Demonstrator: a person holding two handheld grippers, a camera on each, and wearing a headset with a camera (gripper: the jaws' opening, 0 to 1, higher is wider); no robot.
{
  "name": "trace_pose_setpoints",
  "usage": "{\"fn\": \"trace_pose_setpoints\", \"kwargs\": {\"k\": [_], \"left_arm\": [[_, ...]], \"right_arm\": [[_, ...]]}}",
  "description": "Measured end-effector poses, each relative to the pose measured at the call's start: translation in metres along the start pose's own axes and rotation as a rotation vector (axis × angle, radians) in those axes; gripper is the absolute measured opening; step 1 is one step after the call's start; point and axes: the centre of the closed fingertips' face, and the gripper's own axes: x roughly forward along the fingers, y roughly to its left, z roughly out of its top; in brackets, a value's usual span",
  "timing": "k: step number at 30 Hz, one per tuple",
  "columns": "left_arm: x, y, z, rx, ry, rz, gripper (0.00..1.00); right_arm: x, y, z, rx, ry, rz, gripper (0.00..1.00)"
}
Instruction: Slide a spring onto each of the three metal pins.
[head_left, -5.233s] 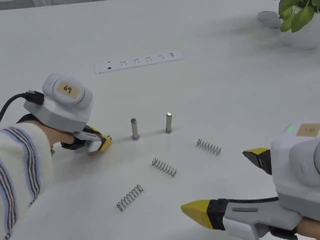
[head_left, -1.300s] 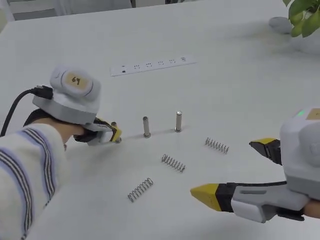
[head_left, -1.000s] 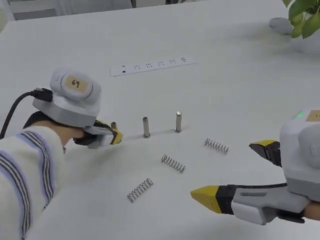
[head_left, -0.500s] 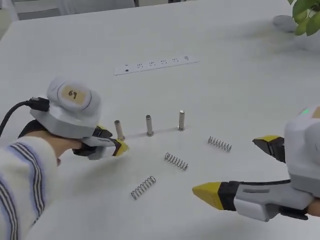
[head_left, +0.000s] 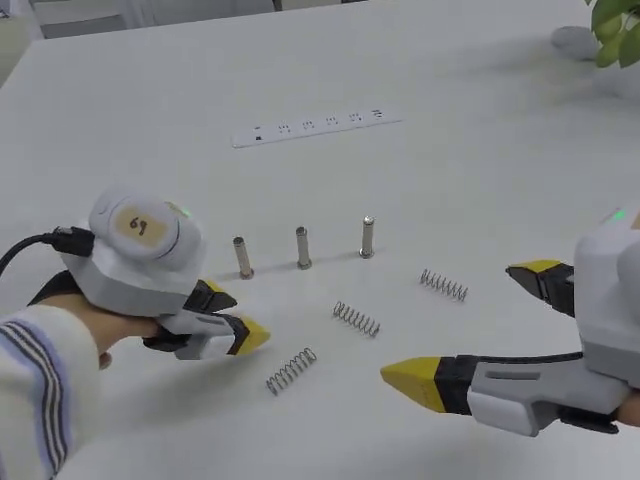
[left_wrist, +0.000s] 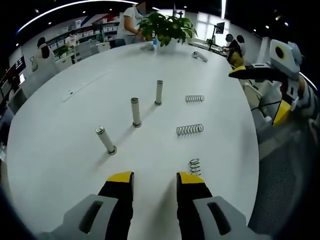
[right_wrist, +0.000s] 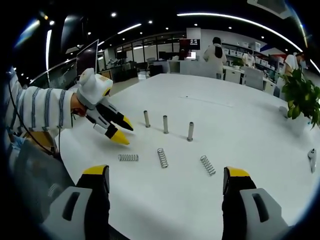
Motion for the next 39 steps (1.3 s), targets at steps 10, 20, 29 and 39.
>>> {"fn": "trace_pose_setpoints", "kwargs": {"k": [10, 20, 29, 39], "left_arm": [[-0.006, -0.025, -0.001, -0.029, -0.074, -0.084, 0.26], [-0.009, -0.035, -0.008, -0.046, -0.1, -0.099, 0.28], [-0.009, -0.05, -0.018, -0.008, -0.084, -0.108, 0.31], [-0.004, -0.051, -0.018, -0.01, -0.09, -0.105, 0.3]], "right_arm": [[0.004, 0.004, -0.003, 0.012, -0.034, 0.022, 0.97], [0.007, 0.006, -0.006, 0.01, -0.042, 0.036, 1.0], [0.008, 0.01, -0.004, 0.016, -0.061, 0.047, 1.0], [0.006, 0.01, 0.003, 0.023, -0.089, 0.046, 1.0]]}}
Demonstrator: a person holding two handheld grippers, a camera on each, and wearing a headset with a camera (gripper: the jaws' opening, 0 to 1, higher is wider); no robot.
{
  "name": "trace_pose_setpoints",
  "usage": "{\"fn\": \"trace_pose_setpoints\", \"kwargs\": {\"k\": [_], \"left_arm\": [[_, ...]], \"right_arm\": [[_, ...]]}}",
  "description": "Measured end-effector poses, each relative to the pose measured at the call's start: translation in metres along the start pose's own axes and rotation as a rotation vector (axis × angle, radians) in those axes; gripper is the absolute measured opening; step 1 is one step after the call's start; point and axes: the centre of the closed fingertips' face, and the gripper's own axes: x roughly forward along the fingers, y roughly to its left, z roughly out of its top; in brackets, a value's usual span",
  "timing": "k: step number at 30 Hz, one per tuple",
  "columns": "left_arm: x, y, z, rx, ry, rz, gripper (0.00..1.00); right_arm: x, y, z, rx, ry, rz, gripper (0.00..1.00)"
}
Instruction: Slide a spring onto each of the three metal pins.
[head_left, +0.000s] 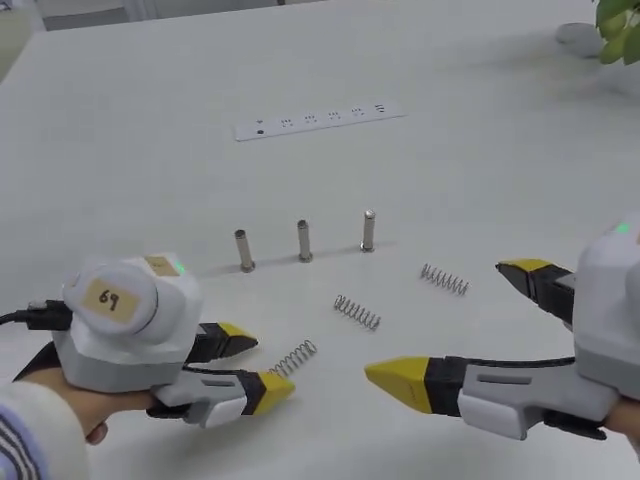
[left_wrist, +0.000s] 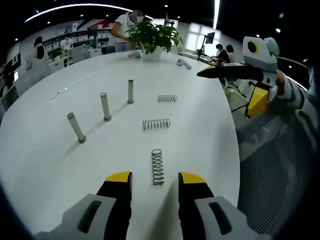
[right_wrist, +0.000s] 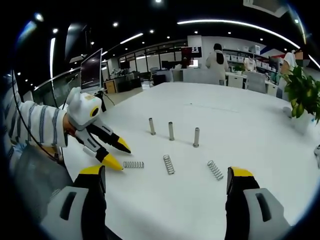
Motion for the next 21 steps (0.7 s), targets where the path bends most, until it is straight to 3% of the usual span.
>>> {"fn": "trace_pose_setpoints", "kwargs": {"k": [7, 12, 19, 21], "left_arm": [[0.003, -0.002, -0.003, 0.003, 0.004, -0.003, 0.25], [0.007, -0.003, -0.01, 0.015, 0.032, -0.01, 0.24], [0.009, -0.003, -0.011, 0.047, 0.042, 0.003, 0.17], [0.01, -0.003, -0.01, 0.029, 0.038, -0.002, 0.15]], "right_arm": [[0.0, 0.0, -0.004, -0.015, 0.017, -0.006, 1.0], [0.001, -0.001, -0.008, -0.009, 0.04, -0.009, 1.0], [0.0, -0.001, -0.006, 0.008, 0.029, -0.006, 1.0], [0.001, -0.001, -0.006, 0.009, 0.031, -0.005, 1.0]]}}
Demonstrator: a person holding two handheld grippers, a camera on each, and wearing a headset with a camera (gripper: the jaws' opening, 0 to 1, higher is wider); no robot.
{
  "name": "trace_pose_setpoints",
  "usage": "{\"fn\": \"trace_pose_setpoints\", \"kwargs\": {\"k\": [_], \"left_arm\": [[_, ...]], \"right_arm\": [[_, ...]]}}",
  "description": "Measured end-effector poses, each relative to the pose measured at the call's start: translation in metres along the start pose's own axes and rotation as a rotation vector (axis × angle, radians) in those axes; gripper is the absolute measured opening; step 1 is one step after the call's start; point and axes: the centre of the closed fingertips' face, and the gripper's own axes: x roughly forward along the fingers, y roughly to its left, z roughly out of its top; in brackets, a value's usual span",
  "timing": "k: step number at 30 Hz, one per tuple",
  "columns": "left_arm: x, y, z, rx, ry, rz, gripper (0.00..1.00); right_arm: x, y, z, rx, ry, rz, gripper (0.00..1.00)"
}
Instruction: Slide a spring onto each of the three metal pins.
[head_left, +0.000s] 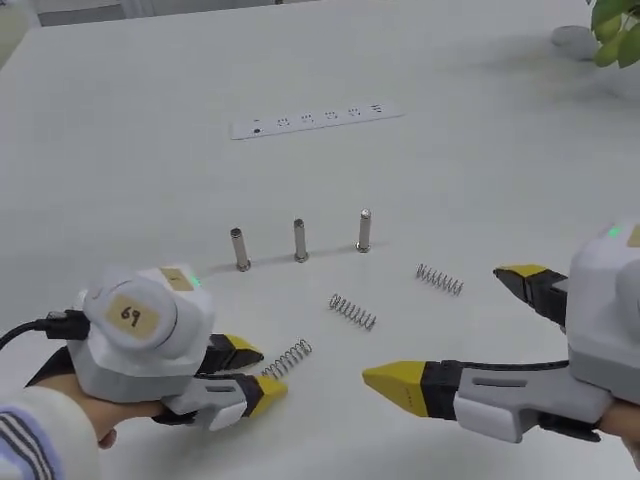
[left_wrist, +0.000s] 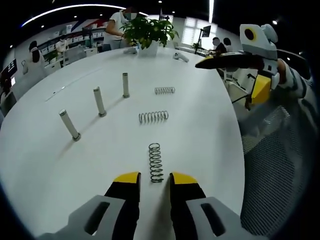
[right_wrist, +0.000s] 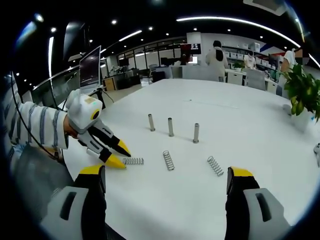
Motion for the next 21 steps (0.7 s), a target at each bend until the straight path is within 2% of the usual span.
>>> {"fn": "trace_pose_setpoints", "kwargs": {"k": [3, 8, 11, 14, 19, 21], "left_arm": [[0.0011, 0.0028, 0.0003, 0.031, 0.005, 0.014, 0.12], [0.0031, 0.0048, 0.0006, 0.029, 0.004, 0.018, 0.05], [0.0039, 0.0066, 0.0017, 0.058, 0.004, 0.027, 0.03], [0.0049, 0.0029, 0.0013, 0.081, -0.006, 0.008, 0.03], [0.0061, 0.005, 0.0032, 0.05, -0.021, 0.008, 0.03], [0.0059, 0.0029, 0.0034, 0.084, -0.032, -0.002, 0.03]], "right_arm": [[0.0003, 0.0008, -0.0008, 0.0, 0.003, 0.003, 1.0], [0.0005, 0.0013, -0.0014, -0.003, 0.006, 0.004, 1.0], [0.0004, 0.0012, -0.0024, -0.004, 0.009, 0.003, 1.0], [0.0007, 0.0015, -0.005, -0.007, 0.019, 0.005, 0.99], [0.0004, 0.0009, -0.0073, -0.016, 0.027, -0.001, 0.99], [0.0002, 0.0006, -0.0068, -0.015, 0.024, -0.001, 0.99]]}}
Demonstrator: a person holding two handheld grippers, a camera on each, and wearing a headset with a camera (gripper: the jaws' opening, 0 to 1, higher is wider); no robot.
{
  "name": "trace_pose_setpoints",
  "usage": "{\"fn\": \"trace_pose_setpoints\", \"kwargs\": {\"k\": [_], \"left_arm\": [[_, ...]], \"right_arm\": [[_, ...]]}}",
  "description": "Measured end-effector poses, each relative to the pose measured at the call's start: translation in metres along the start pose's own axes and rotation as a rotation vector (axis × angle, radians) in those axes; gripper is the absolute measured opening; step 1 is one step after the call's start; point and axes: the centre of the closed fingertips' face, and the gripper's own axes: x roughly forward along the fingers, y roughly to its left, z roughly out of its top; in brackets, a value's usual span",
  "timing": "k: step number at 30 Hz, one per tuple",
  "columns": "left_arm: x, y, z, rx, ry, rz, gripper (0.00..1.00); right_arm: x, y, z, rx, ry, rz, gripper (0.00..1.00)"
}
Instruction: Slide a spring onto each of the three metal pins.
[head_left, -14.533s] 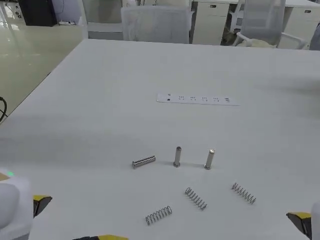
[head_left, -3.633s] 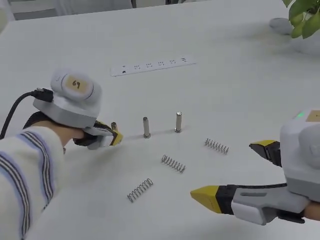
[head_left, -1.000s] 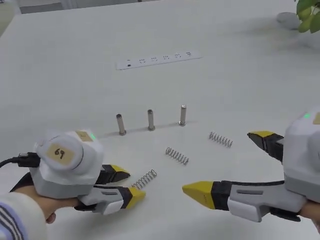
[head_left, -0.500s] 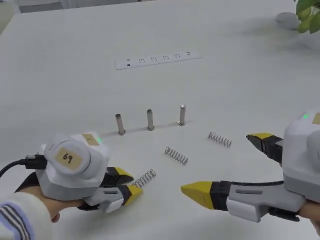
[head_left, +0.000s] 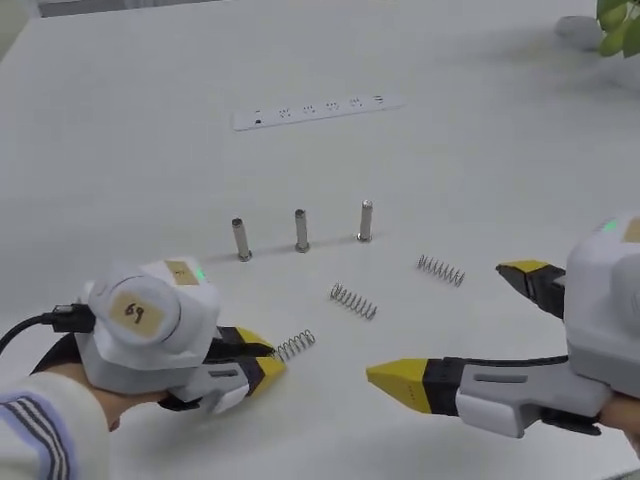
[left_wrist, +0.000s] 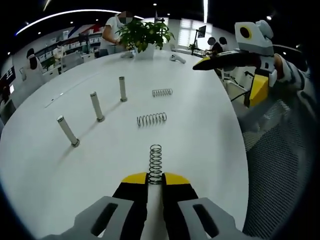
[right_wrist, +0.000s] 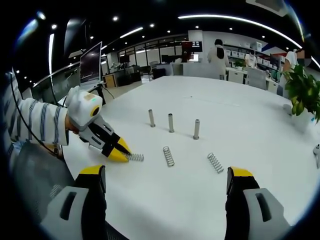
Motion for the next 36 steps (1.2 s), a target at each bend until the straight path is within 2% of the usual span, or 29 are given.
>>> {"fn": "trace_pose_setpoints", "kwargs": {"k": [3, 13, 15, 24, 36], "left_arm": [[-0.001, -0.004, -0.001, 0.007, -0.005, -0.017, 0.02], [-0.001, -0.004, -0.001, 0.011, -0.019, 0.009, 0.02], [-0.001, -0.004, 0.0, -0.004, -0.022, 0.015, 0.02], [0.0, -0.005, 0.001, 0.013, -0.035, 0.031, 0.02], [-0.001, -0.01, 0.001, 0.025, -0.03, 0.036, 0.02]], "right_arm": [[0.0, 0.0, 0.001, -0.004, -0.002, 0.001, 0.99], [-0.002, -0.002, 0.001, -0.018, 0.006, -0.006, 0.98], [-0.004, 0.0, 0.001, -0.023, 0.007, 0.0, 0.98], [-0.006, 0.004, 0.002, -0.037, 0.003, 0.011, 0.97], [-0.013, 0.007, 0.003, -0.079, 0.005, 0.038, 0.96]]}}
